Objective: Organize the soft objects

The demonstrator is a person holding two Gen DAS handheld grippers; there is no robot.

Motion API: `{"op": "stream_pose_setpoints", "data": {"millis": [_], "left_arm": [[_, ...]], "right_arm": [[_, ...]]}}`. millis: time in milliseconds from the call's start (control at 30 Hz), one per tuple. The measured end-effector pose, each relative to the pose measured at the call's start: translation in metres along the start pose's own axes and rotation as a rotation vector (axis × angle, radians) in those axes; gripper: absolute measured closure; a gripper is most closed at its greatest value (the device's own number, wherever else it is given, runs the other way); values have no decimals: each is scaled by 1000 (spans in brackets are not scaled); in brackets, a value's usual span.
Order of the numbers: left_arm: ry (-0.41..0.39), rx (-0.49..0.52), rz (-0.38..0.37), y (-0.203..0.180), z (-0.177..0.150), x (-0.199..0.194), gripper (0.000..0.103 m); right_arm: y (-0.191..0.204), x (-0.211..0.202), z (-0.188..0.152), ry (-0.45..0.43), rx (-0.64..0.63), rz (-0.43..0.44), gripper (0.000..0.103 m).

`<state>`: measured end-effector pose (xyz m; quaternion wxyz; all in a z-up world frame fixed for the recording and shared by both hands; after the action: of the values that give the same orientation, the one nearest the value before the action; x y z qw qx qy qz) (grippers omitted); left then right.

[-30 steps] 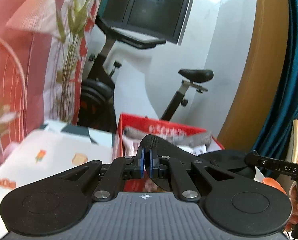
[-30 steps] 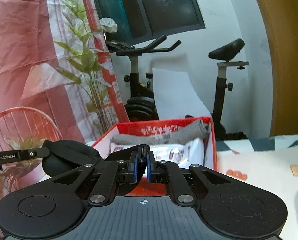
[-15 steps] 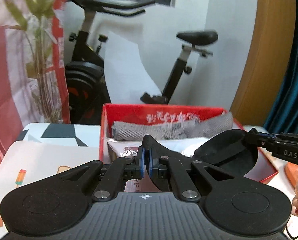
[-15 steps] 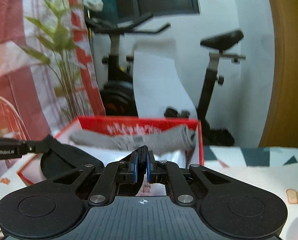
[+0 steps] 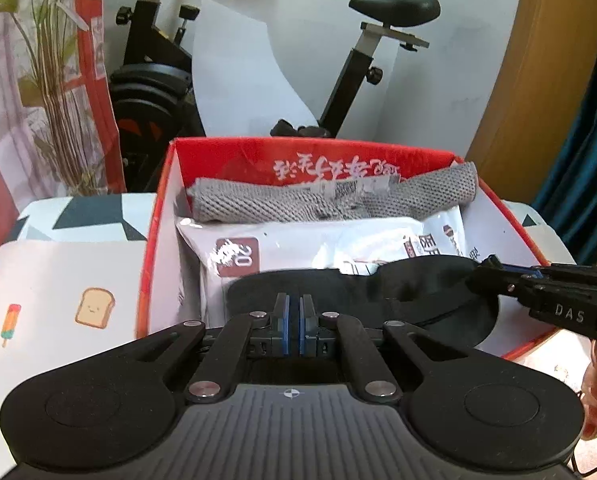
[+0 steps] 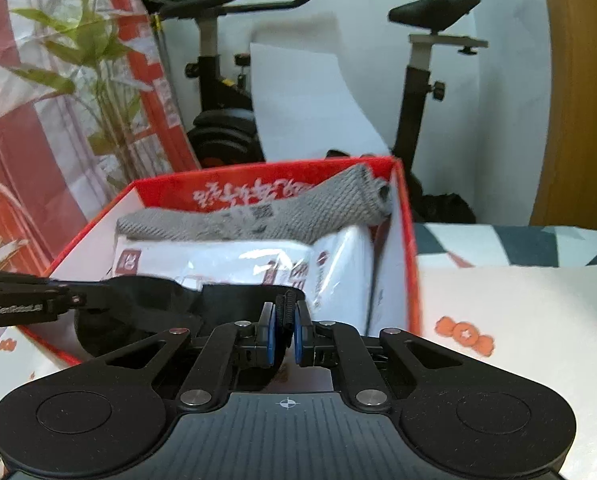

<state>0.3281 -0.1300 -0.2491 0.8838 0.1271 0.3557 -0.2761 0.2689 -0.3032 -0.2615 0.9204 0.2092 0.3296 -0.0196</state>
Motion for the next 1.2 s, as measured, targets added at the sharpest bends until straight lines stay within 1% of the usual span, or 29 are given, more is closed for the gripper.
{"op": "stream_pose_setpoints", "data": {"millis": [67,200,367,533,633,667,700,733,767,833,867,933,967,1000,1033,1100,1133,1200], "left_arm": [[7,4,-3,-3,-3,3,97],[8,13,-1,-4,-5,4,97],[-31,13,20,2,1,-6,96],[-65,10,48,6,10,-19,93],[-83,9,60,6,13,-28,84],[-92,11,68,6,13,-31,74],[-103,13,81,6,14,-35,61],[-118,14,95,7,15,-41,57],[-133,16,104,6,16,-45,53],[-152,29,115,5,18,-54,51],[-160,35,121,5,19,-58,47],[-179,36,138,4,20,-67,33],[-185,22,149,5,20,-73,17],[-190,1,163,7,20,-78,7],[-200,-16,173,8,19,-84,7],[-218,-18,186,9,19,-96,6],[-221,-13,202,9,19,-101,6],[-231,2,236,9,20,-112,3]], "right_arm": [[5,2,-4,14,-2,7,94],[9,2,-3,10,-18,-13,94],[1,0,-4,23,-16,-58,95],[-1,-9,-4,35,-16,-79,93],[-1,-16,-3,30,-18,-84,88],[-1,-18,-2,25,-20,-88,84],[-1,-22,-1,20,-22,-89,83],[0,-24,0,16,-25,-89,83],[0,-27,1,11,-27,-89,83],[1,-35,4,-3,-29,-94,83],[1,-39,6,-10,-30,-95,81],[2,-48,9,-24,-31,-99,71],[4,-53,11,-30,-35,-96,62],[6,-59,12,-40,-44,-92,53],[9,-64,14,-49,-54,-88,48],[14,-75,16,-64,-75,-77,31],[17,-81,17,-75,-85,-71,28],[22,-94,19,-100,-94,-66,7]]}}
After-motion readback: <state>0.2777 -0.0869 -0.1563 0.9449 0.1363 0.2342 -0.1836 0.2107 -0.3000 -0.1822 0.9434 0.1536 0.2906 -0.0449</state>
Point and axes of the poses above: each gripper's, at about its wrist camera, not at the fingertips, and x roughly the way its jaws point, y to its left, z to its top, the point moved 9 cm from there along x, roughly the way its jaws point, and after that the axes turned 11 degrees about x, right-handed, at the moved point
